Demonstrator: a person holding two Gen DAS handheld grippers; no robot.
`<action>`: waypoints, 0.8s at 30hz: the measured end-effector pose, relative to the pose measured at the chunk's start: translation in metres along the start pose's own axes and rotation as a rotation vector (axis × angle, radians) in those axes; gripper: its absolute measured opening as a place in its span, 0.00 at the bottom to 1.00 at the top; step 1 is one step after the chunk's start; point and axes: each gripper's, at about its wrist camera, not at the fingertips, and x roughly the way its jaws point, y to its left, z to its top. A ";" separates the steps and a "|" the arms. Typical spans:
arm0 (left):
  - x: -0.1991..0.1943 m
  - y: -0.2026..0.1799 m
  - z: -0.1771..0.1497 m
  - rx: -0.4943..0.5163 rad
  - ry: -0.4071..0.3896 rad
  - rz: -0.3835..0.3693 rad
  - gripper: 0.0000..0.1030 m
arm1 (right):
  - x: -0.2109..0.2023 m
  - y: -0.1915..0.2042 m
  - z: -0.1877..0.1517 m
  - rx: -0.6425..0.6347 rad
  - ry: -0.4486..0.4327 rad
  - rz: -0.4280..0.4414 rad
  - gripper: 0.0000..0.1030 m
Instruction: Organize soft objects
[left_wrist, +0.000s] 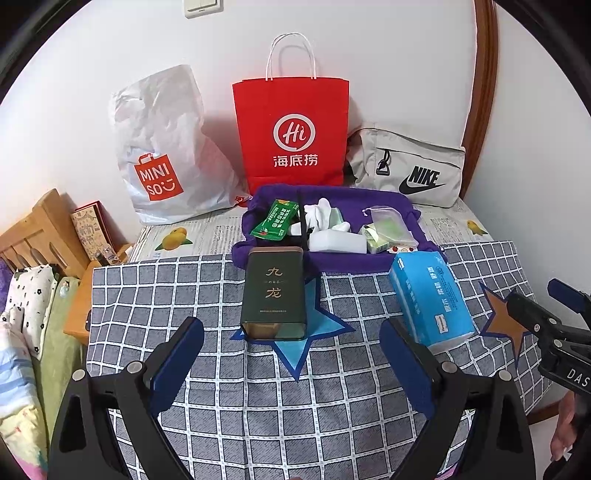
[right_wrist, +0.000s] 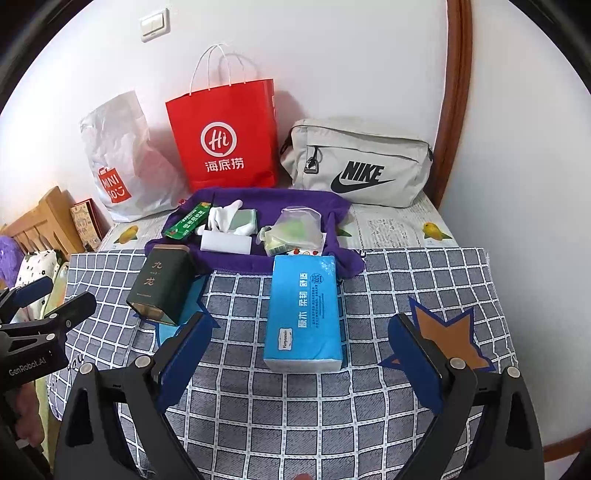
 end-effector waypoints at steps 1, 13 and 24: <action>0.000 0.000 0.000 0.001 0.001 0.000 0.94 | 0.000 0.000 0.000 -0.002 -0.001 0.000 0.93; -0.003 0.001 0.001 0.004 -0.002 0.003 0.94 | -0.004 0.001 0.001 0.000 -0.005 0.006 0.93; -0.006 0.001 0.002 0.003 -0.003 0.005 0.94 | -0.007 0.004 0.000 -0.001 -0.007 0.009 0.93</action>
